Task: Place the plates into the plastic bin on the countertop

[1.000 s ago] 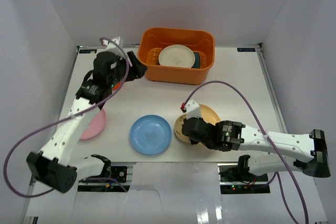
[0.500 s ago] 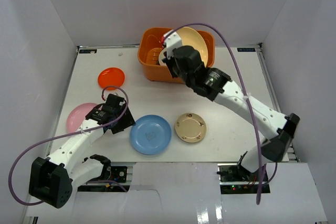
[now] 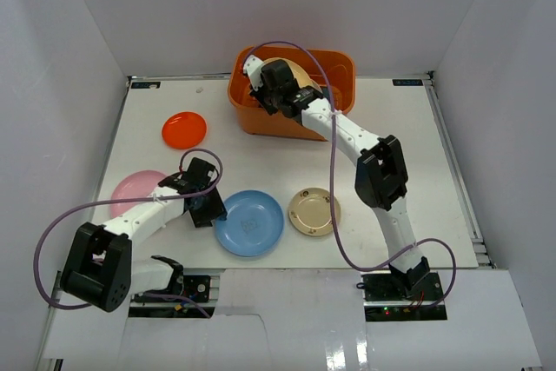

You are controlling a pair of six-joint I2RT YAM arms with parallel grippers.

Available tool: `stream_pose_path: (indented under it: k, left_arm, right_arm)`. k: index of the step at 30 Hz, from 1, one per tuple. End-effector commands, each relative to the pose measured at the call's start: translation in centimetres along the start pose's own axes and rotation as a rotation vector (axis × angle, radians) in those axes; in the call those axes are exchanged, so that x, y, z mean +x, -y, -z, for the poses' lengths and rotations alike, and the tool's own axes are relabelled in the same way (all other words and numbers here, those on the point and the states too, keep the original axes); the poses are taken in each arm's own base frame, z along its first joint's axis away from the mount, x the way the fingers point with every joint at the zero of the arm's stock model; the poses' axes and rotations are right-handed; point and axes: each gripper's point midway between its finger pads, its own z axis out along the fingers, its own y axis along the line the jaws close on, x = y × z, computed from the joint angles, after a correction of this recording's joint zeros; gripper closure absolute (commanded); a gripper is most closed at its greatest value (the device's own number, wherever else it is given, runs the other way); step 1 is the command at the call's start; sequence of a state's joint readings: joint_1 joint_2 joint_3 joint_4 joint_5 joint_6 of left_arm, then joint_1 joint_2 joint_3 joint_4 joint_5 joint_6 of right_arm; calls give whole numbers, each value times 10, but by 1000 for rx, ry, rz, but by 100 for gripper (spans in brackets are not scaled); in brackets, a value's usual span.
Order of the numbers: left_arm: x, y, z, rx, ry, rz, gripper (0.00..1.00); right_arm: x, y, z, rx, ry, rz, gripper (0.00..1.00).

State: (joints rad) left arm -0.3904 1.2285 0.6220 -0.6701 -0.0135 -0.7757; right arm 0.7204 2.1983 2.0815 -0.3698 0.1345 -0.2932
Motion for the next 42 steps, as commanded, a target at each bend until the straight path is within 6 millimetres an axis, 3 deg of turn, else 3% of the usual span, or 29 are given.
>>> stream_pose_path:
  k: [1, 3, 4, 8, 9, 12, 14, 15, 17, 19, 20, 22, 23, 24, 25, 27, 28, 30, 31, 32, 33, 34, 35, 36, 37, 38, 40, 41, 42]
  left_arm:
    - [1, 5, -3, 12, -9, -20, 45]
    - [-1, 4, -5, 4, -4, -20, 59]
    - [-1, 3, -6, -1, -5, -24, 65]
    - [-4, 2, -5, -16, 8, -29, 92]
    - [-8, 4, -3, -9, 18, -32, 100]
    - [-19, 11, 10, 19, 67, -53, 100]
    - [-40, 24, 34, 67, 156, -64, 100]
    - [-48, 29, 45, 86, 192, -77, 100]
    - [-72, 45, 80, 138, 292, -80, 100]
    - [-89, 60, 105, 187, 350, -89, 100]
    - [-105, 78, 130, 246, 404, -88, 100]
    - [-122, 97, 146, 288, 436, -97, 100]
    - [-140, 114, 169, 339, 493, -100, 100]
    - [-149, 123, 167, 344, 498, -107, 100]
    - [-161, 136, 174, 376, 528, -107, 100]
    - [-182, 164, 199, 453, 578, -113, 100]
    - [-195, 178, 192, 464, 583, -116, 100]
    - [-219, 204, 187, 480, 591, -120, 100]
    - [-229, 213, 184, 480, 593, -119, 100]
    - [-237, 221, 179, 479, 592, -116, 100]
    - [-253, 238, 194, 515, 624, -115, 100]
    - [-259, 248, 189, 524, 614, -119, 100]
    - [-267, 257, 159, 500, 575, -116, 100]
    - [-280, 271, 170, 527, 607, -116, 100]
    - [-287, 275, 163, 519, 611, -113, 100]
    - [-292, 281, 134, 489, 580, -111, 100]
    - [-308, 294, 130, 499, 603, -104, 100]
    - [-310, 296, 101, 471, 569, -107, 100]
    - [-312, 299, 93, 466, 565, -105, 100]
  right_arm:
    - [-48, 14, 9, 14, 133, 40, 92]
    - [-44, 15, 4, 23, 122, 41, 82]
    - [-41, 16, 3, 32, 115, 39, 60]
    - [-51, 25, 20, 77, 154, 13, 31]
    - [-63, 30, 34, 88, 182, 0, 30]
    - [-82, 33, 69, 86, 238, -59, 29]
    - [-90, 37, 91, 96, 276, -117, 25]
    - [-86, 40, 112, 116, 280, -139, 24]
    - [-85, 44, 136, 143, 317, -212, 24]
    - [-58, 49, 164, 185, 311, -278, 30]
    - [-52, 53, 175, 206, 331, -321, 38]
    - [-12, 62, 199, 253, 314, -460, 69]
    - [-9, 69, 224, 271, 358, -510, 92]
    - [28, 69, 221, 294, 311, -592, 92]
    - [42, 68, 226, 302, 310, -623, 92]
    - [49, 66, 253, 307, 388, -676, 92]
    - [78, 54, 246, 296, 337, -680, 92]
    - [103, 33, 250, 240, 326, -704, 92]
    - [96, 32, 257, 219, 357, -714, 92]
    - [114, 19, 255, 188, 334, -720, 92]
    - [118, 6, 253, 124, 327, -721, 92]
    - [122, -2, 252, 95, 321, -724, 92]
    - [130, -10, 252, 65, 309, -723, 92]
    - [133, -14, 253, 54, 310, -724, 92]
    - [132, -15, 254, 46, 327, -722, 92]
    - [135, -19, 257, 33, 333, -709, 92]
    - [134, -24, 258, 6, 333, -690, 92]
    - [134, -26, 259, -7, 315, -677, 92]
    - [135, -28, 258, -12, 303, -674, 92]
